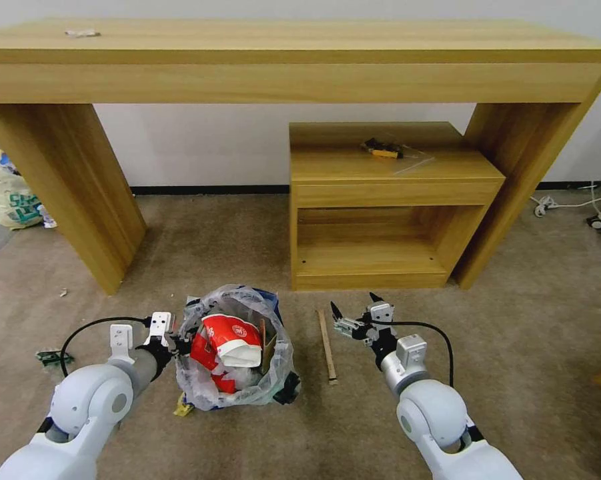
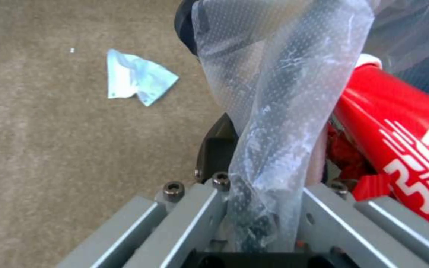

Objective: Pick up the trash bin and place the garbage on the floor into it.

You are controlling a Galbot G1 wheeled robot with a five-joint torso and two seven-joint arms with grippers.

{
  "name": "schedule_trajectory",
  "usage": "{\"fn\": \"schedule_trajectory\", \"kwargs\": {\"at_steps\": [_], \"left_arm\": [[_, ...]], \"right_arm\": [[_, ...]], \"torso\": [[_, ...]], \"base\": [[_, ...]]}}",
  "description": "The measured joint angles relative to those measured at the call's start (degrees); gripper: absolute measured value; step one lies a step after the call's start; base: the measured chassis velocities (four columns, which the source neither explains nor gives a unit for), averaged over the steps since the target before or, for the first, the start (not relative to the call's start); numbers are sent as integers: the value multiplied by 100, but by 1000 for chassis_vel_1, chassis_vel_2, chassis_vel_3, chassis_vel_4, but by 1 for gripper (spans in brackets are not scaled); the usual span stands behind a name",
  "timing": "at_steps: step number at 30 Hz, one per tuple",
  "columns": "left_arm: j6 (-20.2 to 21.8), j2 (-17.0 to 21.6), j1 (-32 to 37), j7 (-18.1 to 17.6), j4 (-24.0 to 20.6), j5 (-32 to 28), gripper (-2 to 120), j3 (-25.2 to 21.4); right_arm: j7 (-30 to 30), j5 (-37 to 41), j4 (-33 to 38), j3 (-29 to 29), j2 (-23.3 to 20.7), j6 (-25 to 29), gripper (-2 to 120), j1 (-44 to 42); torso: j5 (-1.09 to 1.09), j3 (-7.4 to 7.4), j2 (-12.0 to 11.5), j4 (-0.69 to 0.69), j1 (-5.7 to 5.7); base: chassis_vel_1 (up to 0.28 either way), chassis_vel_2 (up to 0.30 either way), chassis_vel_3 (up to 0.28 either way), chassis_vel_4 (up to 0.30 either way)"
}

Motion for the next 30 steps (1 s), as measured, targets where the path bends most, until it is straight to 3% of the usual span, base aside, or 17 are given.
{"fn": "schedule_trajectory", "kwargs": {"at_steps": [15,18,24,30], "left_arm": [[0,4,38,8,-65,-2,0,-39],[0,3,48,1,-93,-3,0,-44],[0,33,54,-19,-127,-20,0,-52],[0,40,54,-35,-137,-25,0,-53]], "right_arm": [[31,164,-263,114,24,-187,100,-39],[-2,375,-474,225,-18,-253,100,14],[-36,1530,-1170,462,-37,-816,100,337],[-15,1856,-1774,445,-47,-1221,100,626]], "torso": [[0,0,-1,1,0],[1,0,-1,-2,0],[1,0,-1,-1,0],[0,0,-1,0,0]], "base": [[103,109,-93,-102],[0,0,0,0],[0,0,0,0],[0,0,0,0]]}}
